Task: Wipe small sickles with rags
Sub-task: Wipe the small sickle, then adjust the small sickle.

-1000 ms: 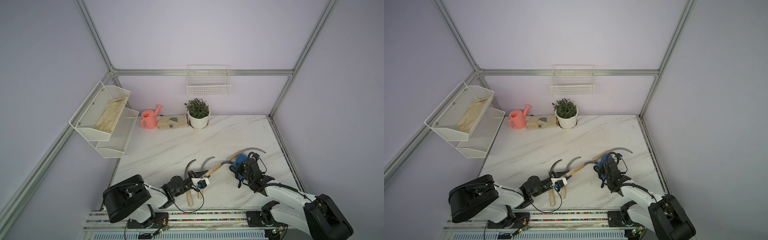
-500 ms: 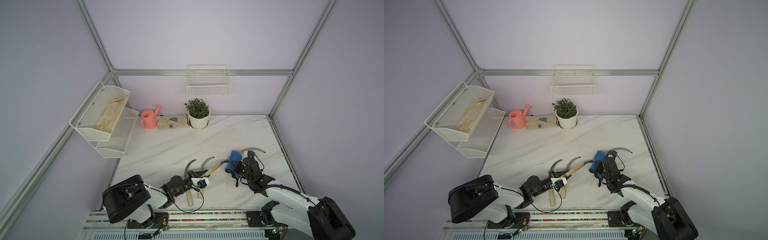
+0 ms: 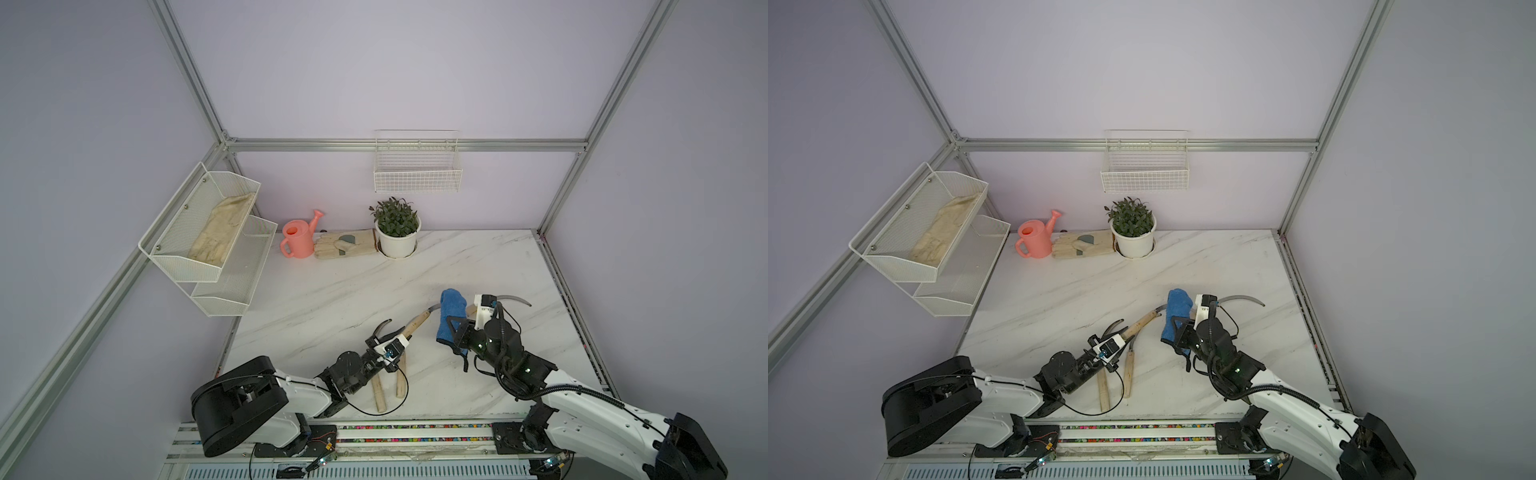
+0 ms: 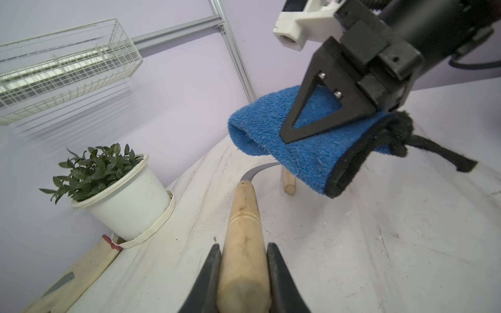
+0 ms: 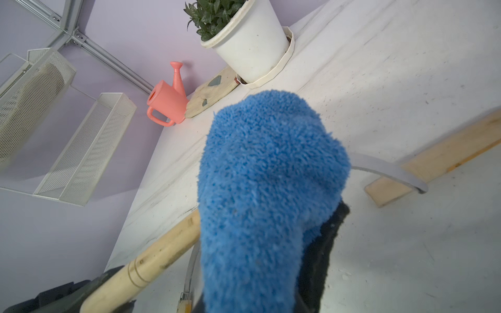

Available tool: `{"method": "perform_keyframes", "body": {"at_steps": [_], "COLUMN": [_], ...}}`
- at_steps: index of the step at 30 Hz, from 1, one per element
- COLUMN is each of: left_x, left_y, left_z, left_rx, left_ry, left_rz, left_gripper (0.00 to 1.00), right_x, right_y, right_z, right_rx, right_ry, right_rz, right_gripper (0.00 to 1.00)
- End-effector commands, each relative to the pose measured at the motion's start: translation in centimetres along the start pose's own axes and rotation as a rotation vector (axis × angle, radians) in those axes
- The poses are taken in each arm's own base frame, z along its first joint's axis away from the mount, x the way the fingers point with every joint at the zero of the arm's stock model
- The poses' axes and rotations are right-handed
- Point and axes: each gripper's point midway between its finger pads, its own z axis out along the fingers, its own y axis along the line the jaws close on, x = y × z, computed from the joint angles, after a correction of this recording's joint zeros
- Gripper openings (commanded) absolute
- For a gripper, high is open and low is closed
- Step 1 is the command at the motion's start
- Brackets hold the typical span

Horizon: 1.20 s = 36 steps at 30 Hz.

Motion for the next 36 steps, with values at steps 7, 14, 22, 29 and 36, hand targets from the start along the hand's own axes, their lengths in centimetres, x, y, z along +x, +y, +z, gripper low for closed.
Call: {"method": "perform_keyframes", "body": {"at_steps": [7, 14, 22, 29, 36], "left_x": [-5.4, -5.5, -5.8, -5.4, -5.3], "left_y": [2.1, 3.4, 2.2, 1.5, 0.6], "left_z": [0.9, 0.8, 1.1, 1.5, 2.2], "left_rx": [-0.020, -0.053, 0.027, 0.061, 0.106], "left_ry": [-0.068, -0.014, 0.039, 0.085, 0.112], "left_rz": [-0.363, -0.507, -0.560, -0.539, -0.525], "left_gripper": [0.00, 0.00, 0.00, 0.00, 0.00], "right_x": [3.9, 6.6, 5.0, 0.8, -2.7], "right_y": [0.2, 1.8, 3.4, 3.8, 6.4], "right_z": [0.3, 1.5, 2.7, 2.9, 3.0], "right_rx": [-0.027, -0.040, -0.029, 0.085, 0.101], "right_ry": [0.113, 0.163, 0.114, -0.009, -0.072], "right_rz": [-0.034, -0.062, -0.041, -0.036, -0.095], "right_gripper": [0.00, 0.00, 0.00, 0.00, 0.00]}}
